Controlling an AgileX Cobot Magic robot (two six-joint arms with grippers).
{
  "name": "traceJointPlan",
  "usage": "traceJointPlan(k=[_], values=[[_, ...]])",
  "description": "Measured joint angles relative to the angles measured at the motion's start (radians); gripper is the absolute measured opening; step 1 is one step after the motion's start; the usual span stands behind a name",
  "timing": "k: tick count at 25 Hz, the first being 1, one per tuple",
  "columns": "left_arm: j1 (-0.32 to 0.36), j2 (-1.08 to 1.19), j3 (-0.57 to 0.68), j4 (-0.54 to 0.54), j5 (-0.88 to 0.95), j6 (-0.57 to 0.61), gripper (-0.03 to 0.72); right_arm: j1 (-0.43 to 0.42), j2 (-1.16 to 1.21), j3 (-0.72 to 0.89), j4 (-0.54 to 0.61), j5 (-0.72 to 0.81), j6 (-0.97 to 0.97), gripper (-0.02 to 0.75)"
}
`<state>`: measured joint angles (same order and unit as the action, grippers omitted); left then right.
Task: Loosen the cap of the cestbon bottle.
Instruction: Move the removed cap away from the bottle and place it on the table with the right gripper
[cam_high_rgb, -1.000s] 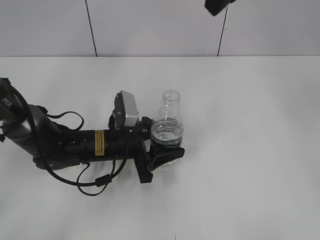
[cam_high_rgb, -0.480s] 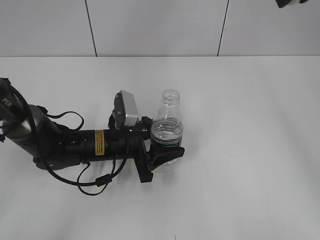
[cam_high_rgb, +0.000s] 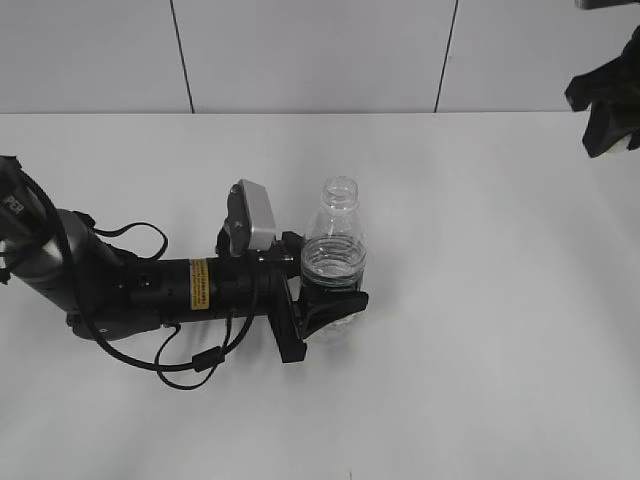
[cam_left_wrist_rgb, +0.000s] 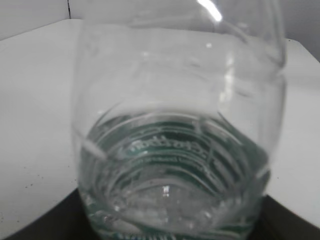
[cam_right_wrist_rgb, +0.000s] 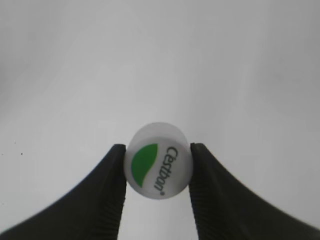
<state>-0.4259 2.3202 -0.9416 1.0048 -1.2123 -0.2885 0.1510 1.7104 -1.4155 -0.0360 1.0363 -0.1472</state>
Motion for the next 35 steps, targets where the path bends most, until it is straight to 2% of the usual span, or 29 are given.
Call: traceJointPlan(k=[5,15,19,25,35], values=[[0.0,0.0,0.0,-0.003,0.001,0.0,0.411,0.0,0.047,0.072,0.025,-0.109,0.0,0.293],[0.0,0.0,0.0,-0.006,0.002,0.0,0.411,0.0,0.264,0.077,0.046,-0.191,-0.039,0.293],[0.0,0.0,0.0,-0.009,0.002,0.0,0.411,0.0,0.322,0.077,0.096,-0.256,-0.062,0.293],[0.0,0.0,0.0,-0.012,0.002,0.0,0.411,-0.001,0.389,0.077,0.14,-0.285,-0.083,0.293],[0.0,0.0,0.0,-0.017,0.002,0.0,0.411,-0.003,0.39,0.077,0.145,-0.308,-0.084,0.293]])
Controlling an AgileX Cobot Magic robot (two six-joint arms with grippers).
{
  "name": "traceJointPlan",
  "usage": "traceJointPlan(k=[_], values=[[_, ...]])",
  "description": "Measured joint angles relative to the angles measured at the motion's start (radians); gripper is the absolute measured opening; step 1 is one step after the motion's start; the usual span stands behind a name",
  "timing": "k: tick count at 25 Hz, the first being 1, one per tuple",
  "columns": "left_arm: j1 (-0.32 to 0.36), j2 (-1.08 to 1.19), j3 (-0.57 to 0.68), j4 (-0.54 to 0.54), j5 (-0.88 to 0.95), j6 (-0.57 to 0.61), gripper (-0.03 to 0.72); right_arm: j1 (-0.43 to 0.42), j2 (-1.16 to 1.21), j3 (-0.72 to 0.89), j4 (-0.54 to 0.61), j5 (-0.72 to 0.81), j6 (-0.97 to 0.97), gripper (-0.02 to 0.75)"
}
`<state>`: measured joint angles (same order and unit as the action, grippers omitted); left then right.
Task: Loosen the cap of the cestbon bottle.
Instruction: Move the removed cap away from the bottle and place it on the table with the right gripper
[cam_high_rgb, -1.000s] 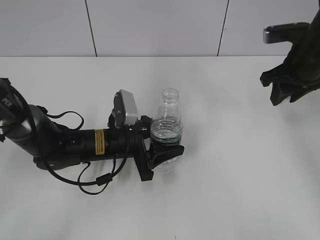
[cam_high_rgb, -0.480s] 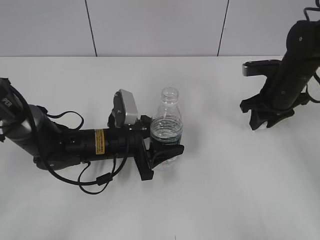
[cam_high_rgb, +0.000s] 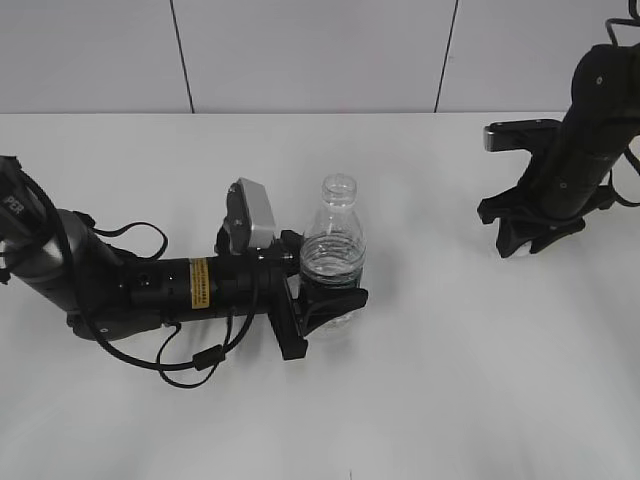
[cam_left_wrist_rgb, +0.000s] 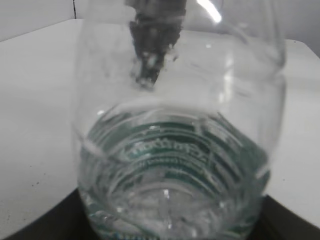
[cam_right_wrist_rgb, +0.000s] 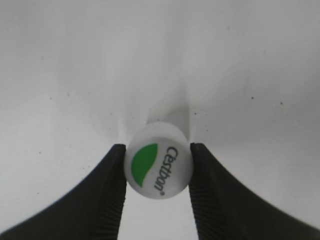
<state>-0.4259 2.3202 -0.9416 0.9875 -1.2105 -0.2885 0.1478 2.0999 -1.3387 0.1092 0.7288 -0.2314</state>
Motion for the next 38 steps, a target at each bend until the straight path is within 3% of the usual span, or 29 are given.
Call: traceJointPlan(k=[18,26,28,33,38], values=[[0.0,0.0,0.001,-0.024,0.002,-0.001,0.411,0.0,0.0,0.0,-0.056,-0.012,-0.003,0.327],[0.0,0.0,0.002,-0.029,0.002,-0.001,0.411,0.0,0.0,0.0,-0.071,-0.015,-0.003,0.394],[0.0,0.0,0.002,-0.029,0.002,-0.001,0.411,0.0,0.0,0.0,-0.071,-0.014,-0.003,0.434],[0.0,0.0,0.002,-0.03,0.002,-0.001,0.411,0.0,0.0,0.0,-0.072,0.0,-0.003,0.621],[0.0,0.0,0.002,-0.031,0.003,-0.001,0.411,0.0,-0.003,0.0,-0.072,0.028,-0.003,0.619]])
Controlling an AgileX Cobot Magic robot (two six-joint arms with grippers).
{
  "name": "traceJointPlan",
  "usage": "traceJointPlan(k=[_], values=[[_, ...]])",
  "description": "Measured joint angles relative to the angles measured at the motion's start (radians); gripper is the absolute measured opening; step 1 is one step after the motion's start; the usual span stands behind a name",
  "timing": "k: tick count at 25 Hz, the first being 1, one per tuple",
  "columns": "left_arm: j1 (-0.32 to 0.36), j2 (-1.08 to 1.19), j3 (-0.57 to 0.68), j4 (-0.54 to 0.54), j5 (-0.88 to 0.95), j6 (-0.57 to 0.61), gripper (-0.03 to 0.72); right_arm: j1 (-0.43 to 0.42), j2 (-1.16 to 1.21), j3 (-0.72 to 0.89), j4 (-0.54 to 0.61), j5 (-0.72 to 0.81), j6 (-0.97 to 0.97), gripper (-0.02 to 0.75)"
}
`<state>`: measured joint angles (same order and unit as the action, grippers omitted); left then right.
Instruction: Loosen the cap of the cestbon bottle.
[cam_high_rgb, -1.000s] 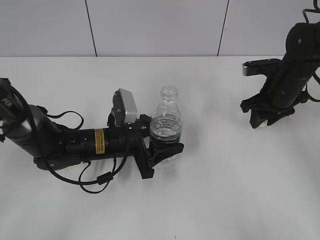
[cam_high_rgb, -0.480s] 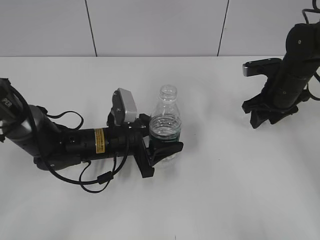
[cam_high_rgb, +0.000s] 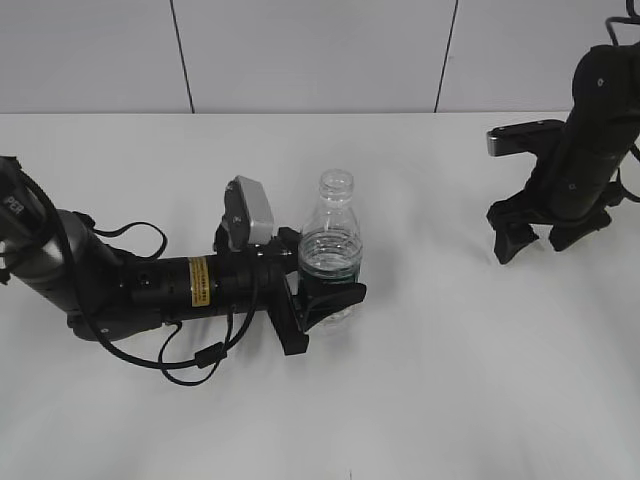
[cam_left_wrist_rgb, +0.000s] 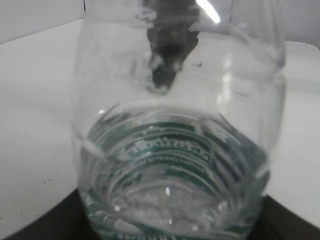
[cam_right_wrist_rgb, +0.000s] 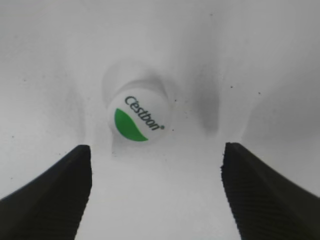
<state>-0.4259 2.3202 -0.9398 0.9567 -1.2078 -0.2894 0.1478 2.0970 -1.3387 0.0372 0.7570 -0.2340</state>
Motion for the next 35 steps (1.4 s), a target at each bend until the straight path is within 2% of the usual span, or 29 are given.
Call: traceJointPlan(k=[9,15,23,35], values=[[0.0,0.0,0.0,-0.001,0.001,-0.002,0.411,0.001,-0.035,0.0,-0.002,0.006,0.0,0.593],[0.0,0.0,0.0,-0.002,0.001,-0.02,0.447,0.001,-0.04,0.0,-0.002,0.009,0.0,0.593],[0.0,0.0,0.0,-0.007,0.001,-0.049,0.574,0.001,-0.044,0.0,-0.003,0.01,0.0,0.593],[0.0,-0.058,0.0,-0.008,0.001,-0.094,0.586,0.001,-0.044,0.0,-0.003,0.013,-0.001,0.592]])
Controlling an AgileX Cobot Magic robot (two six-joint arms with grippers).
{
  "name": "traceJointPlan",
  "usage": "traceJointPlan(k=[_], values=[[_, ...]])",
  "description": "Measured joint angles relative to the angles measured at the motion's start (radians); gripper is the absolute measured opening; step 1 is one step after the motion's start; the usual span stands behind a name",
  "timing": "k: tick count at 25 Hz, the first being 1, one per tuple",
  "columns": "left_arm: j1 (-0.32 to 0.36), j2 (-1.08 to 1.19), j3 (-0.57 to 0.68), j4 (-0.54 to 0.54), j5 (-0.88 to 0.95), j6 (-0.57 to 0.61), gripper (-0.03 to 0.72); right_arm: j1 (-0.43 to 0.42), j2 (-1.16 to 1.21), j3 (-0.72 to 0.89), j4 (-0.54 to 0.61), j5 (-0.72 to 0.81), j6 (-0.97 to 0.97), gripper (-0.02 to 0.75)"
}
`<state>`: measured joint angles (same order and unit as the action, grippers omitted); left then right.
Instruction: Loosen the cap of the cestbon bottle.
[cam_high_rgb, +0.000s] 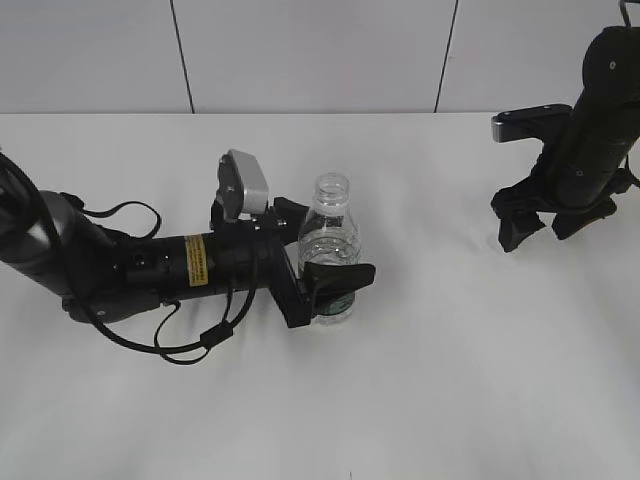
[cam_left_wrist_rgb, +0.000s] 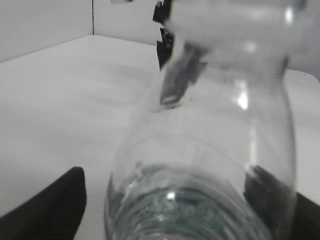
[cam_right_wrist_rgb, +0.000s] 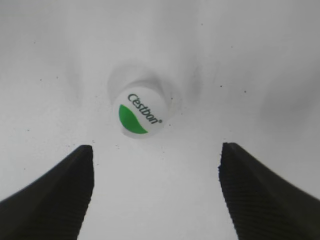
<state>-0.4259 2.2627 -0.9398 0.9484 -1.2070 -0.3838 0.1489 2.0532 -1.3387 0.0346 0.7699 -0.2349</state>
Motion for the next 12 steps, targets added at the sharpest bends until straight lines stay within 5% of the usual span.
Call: traceJointPlan(k=[12], values=[[0.0,-0.175,0.005,0.001,-0.001,-0.099,0.587,0.001,-0.001,0.0,-0.001,0.002,0.0,0.592]])
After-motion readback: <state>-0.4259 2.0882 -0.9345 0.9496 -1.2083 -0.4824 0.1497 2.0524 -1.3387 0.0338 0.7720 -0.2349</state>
